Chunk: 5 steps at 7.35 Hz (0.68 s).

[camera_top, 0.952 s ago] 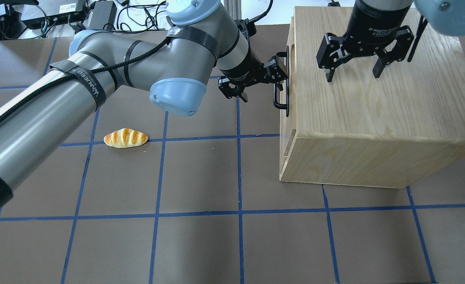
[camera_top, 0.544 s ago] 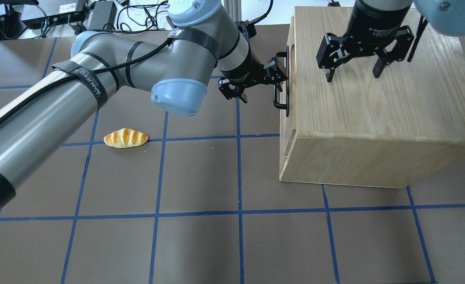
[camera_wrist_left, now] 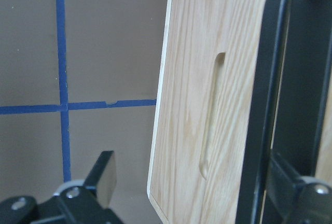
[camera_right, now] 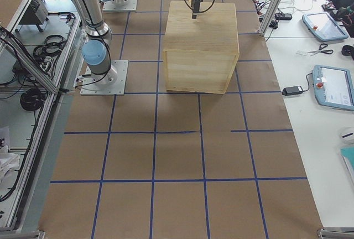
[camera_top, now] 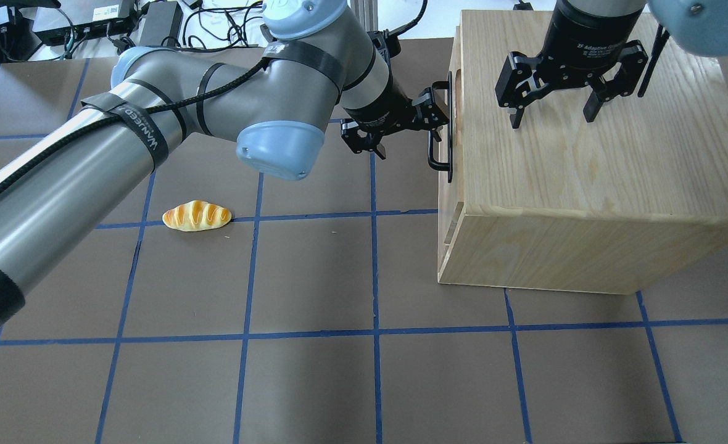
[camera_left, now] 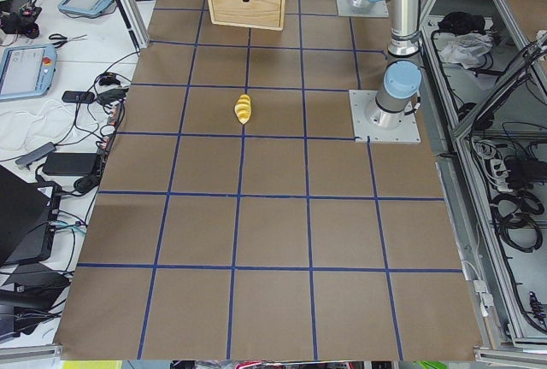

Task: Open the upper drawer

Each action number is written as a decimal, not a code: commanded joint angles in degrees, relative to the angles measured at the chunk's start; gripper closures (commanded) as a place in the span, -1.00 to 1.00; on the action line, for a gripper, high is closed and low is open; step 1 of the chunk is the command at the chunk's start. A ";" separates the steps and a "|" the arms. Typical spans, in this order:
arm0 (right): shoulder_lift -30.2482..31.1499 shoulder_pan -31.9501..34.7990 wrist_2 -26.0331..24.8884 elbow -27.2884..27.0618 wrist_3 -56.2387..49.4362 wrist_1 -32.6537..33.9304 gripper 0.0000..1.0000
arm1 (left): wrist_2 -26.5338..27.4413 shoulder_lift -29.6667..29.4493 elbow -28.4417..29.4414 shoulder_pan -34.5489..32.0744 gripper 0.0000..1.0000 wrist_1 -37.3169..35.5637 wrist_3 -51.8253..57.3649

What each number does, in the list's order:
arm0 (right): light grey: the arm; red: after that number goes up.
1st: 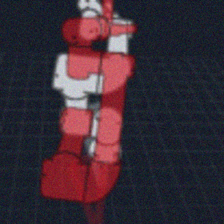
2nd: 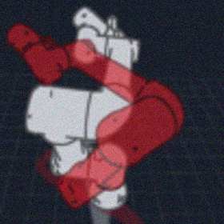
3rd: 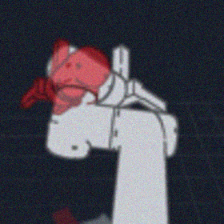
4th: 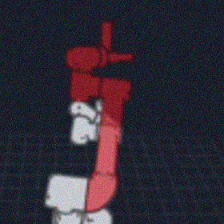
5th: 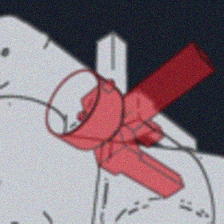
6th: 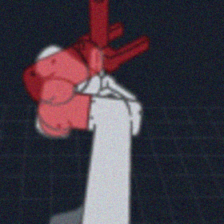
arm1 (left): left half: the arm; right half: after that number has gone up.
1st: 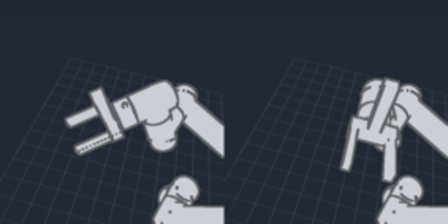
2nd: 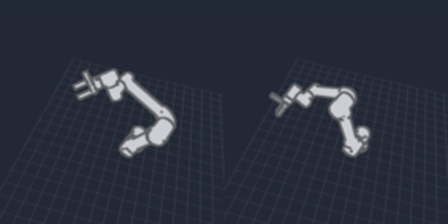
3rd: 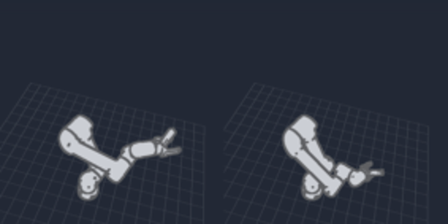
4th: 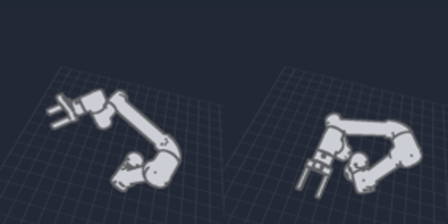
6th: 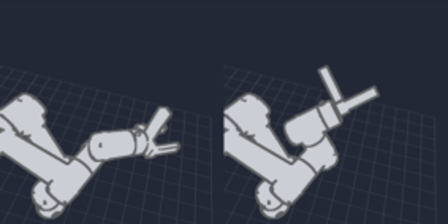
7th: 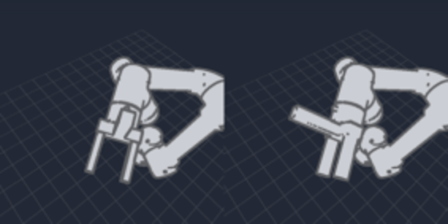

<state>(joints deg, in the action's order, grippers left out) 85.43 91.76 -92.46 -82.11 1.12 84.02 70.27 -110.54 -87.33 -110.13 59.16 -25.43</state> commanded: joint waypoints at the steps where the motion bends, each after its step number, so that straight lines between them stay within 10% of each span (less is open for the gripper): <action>1: 0.00 0.00 0.00 0.02 -0.07 0.00 -1.00 | 1.69 -0.03 -0.04 0.00 -1.00 -0.01 0.03; 5: 0.00 0.00 0.00 0.02 0.02 0.00 -1.00 | 4.69 0.50 0.14 0.00 -1.00 0.07 1.61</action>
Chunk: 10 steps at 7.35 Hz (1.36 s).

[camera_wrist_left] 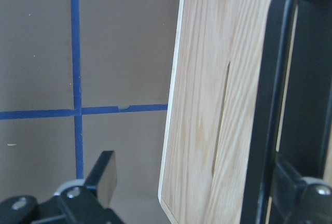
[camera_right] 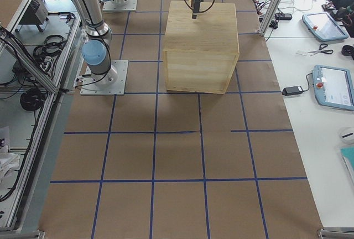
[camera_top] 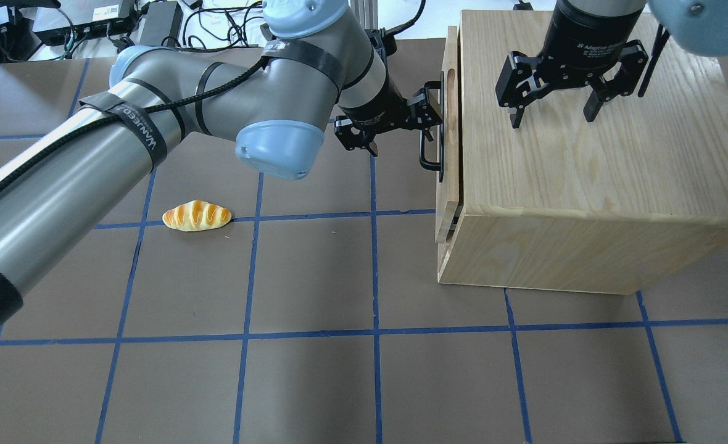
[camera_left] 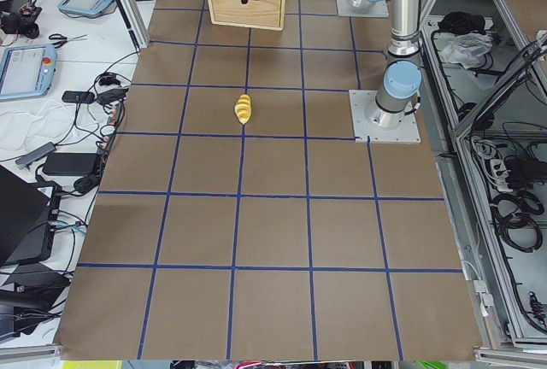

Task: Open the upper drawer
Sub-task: 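Pull the handle with the left gripper, sliding the drawer out of the cabinet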

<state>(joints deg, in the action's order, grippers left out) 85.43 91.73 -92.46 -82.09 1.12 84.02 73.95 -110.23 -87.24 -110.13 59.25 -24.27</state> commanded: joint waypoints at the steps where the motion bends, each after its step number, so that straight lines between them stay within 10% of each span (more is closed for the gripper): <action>1: 0.00 0.03 0.00 0.00 -0.06 0.00 -1.00 | 1.36 0.02 0.05 0.00 -1.00 -0.01 0.46; 10: 0.00 0.03 0.00 -0.09 -0.06 0.00 -1.00 | 2.77 0.63 0.23 0.53 -1.00 0.08 0.46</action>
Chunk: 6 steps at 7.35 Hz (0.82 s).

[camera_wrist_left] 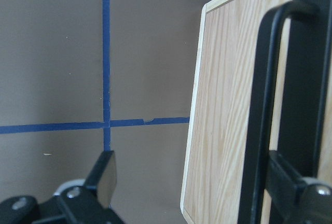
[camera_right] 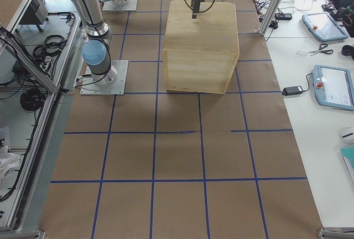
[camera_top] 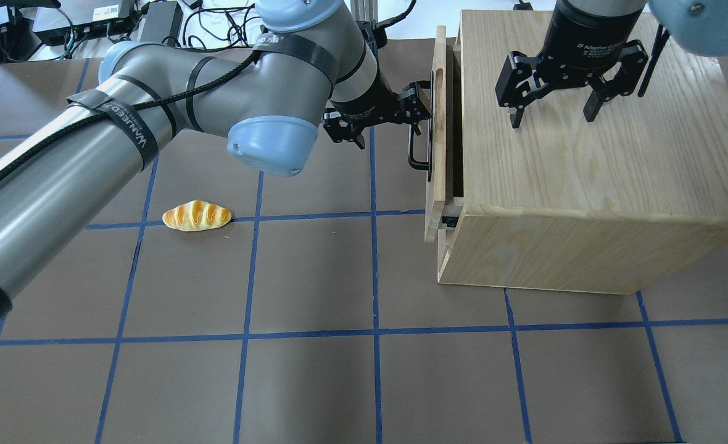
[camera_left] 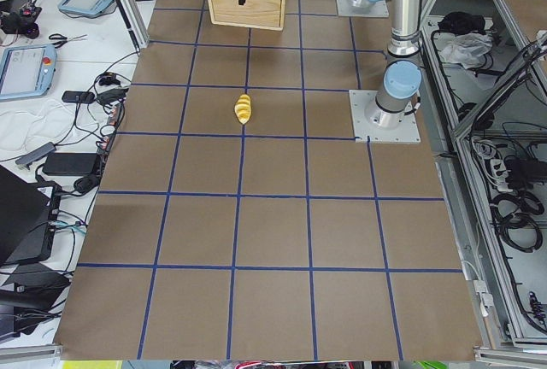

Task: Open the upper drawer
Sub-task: 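Pull the handle with the left gripper, sliding the drawer out of the cabinet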

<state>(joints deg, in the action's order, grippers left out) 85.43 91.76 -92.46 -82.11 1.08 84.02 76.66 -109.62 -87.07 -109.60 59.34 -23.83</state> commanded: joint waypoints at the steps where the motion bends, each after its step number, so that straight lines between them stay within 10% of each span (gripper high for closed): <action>1: 0.00 -0.09 0.00 0.02 0.06 0.00 -1.00 | -0.02 0.11 0.06 0.53 -1.00 -0.01 0.01; 6: 0.00 0.00 0.00 0.02 -0.03 0.00 -1.00 | 0.94 -0.15 0.06 0.71 -1.00 -0.01 0.45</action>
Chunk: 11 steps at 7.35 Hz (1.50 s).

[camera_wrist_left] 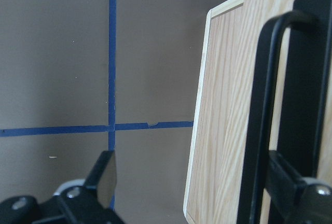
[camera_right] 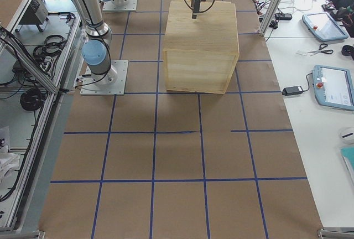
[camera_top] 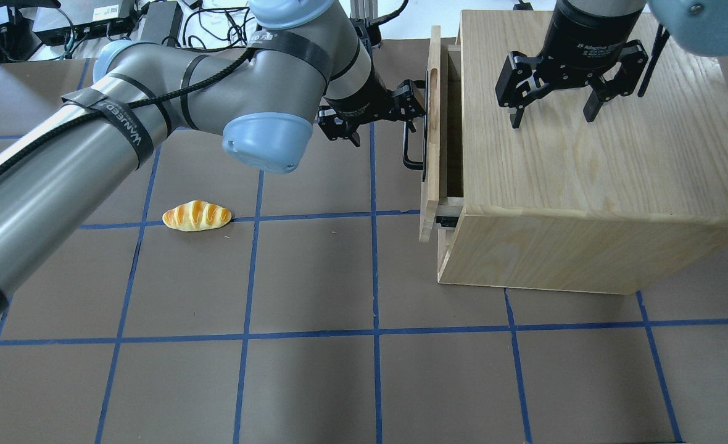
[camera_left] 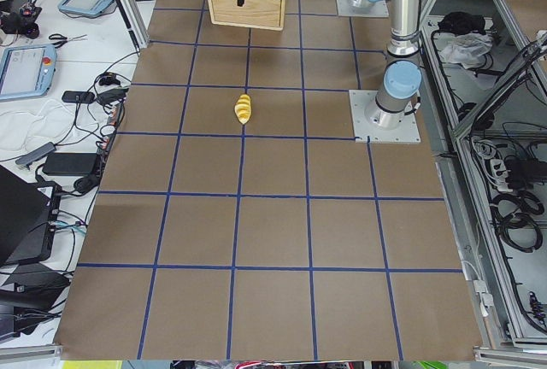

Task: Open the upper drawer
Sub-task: 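Pull the handle with the left gripper, sliding the drawer out of the cabinet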

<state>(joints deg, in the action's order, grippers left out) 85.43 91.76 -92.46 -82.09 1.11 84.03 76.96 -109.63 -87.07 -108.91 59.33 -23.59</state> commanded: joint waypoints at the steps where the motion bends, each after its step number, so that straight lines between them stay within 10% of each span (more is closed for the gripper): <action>1: 0.00 0.00 0.00 0.00 0.04 0.00 -1.00 | 2.04 -0.15 0.06 0.01 -1.00 0.00 0.73; 11: 0.00 0.00 0.00 0.00 0.04 0.00 -1.00 | 3.10 0.82 -0.47 3.43 -1.00 0.79 4.77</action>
<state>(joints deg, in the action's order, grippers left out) 85.43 91.76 -92.46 -82.09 1.11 84.02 79.38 -108.99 -87.31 -106.12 60.02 -20.05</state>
